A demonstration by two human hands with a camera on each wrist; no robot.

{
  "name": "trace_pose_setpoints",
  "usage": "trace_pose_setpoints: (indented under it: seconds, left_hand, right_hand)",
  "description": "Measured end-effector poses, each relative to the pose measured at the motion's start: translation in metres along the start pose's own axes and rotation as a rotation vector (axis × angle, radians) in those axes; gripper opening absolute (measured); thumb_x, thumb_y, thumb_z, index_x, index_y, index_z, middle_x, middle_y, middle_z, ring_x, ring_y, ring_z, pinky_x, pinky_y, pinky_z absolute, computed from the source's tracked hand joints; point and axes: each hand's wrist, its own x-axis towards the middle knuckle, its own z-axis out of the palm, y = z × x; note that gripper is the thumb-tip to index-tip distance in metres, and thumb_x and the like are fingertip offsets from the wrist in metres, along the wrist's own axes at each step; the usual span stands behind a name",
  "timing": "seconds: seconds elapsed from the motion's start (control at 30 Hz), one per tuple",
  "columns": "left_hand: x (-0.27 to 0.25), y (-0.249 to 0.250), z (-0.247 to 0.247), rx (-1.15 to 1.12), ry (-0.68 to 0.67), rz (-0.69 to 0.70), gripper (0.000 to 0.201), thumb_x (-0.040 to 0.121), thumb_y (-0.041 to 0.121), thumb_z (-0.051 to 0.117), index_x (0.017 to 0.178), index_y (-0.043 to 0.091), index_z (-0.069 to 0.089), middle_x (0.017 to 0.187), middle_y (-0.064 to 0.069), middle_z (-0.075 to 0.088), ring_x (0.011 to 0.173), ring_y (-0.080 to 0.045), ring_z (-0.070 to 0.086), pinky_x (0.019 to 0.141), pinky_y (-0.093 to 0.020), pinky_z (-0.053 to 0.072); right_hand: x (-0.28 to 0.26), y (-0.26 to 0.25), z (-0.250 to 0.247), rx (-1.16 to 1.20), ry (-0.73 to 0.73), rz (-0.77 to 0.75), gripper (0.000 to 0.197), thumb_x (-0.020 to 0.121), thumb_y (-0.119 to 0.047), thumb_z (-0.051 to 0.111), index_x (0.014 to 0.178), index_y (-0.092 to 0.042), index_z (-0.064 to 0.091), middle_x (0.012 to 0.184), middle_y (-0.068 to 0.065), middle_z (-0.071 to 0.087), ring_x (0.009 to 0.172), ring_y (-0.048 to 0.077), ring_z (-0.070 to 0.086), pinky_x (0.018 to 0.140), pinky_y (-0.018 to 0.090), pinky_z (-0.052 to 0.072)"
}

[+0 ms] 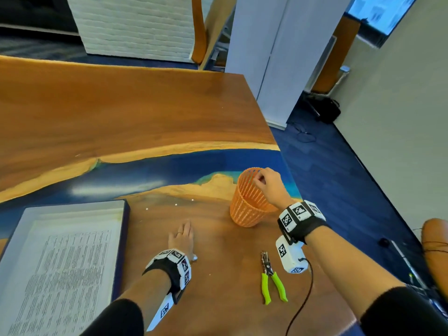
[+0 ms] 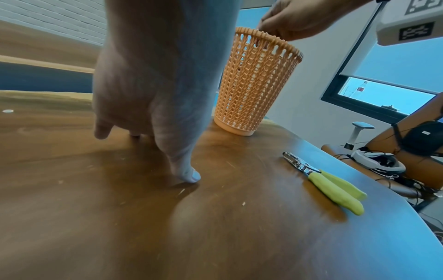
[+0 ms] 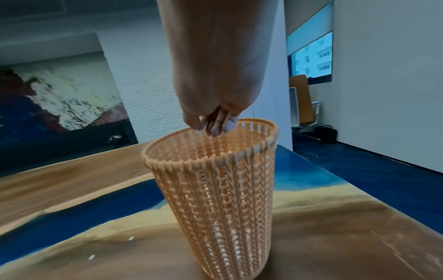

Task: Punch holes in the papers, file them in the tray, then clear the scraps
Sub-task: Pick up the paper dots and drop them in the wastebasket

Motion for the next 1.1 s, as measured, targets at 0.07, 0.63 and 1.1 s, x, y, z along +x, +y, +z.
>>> trace_pose_setpoints:
  seconds: [0.07,0.63,1.1]
  left_hand:
    - [0.001,0.001,-0.001,0.000,-0.004,0.000,0.102,0.090,0.049,0.055,0.150,0.004,-0.014,0.159,-0.005,-0.022,0.149,-0.021,-0.008,0.117,-0.045,0.022]
    - [0.001,-0.022,0.005,0.036,0.043,-0.020,0.104,0.088,0.055,0.054,0.150,0.006,-0.014,0.159,-0.005,-0.021,0.149,-0.022,-0.010,0.118,-0.047,0.018]
    - [0.017,-0.055,-0.001,-0.035,0.106,-0.146,0.104,0.086,0.049,0.059,0.150,0.005,-0.010,0.159,-0.007,-0.018,0.149,-0.022,-0.007,0.118,-0.047,0.016]
  right_hand:
    - [-0.001,0.008,-0.001,-0.009,-0.004,0.058,0.014,0.089,-0.011,0.057,0.080,0.000,0.061,0.081,0.007,0.054,0.077,0.018,0.051,0.074,0.036,0.043]
    - [0.004,-0.021,0.003,0.044,0.116,0.007,0.001,0.083,-0.007,0.053,0.083,-0.007,0.055,0.088,0.008,0.055,0.078,0.018,0.052,0.068,0.027,0.041]
    - [0.033,-0.072,0.142,0.054,-0.069,-0.208,0.017,0.088,-0.001,0.052,0.099,-0.001,0.064,0.101,0.013,0.056,0.090,0.022,0.055,0.085,0.034,0.048]
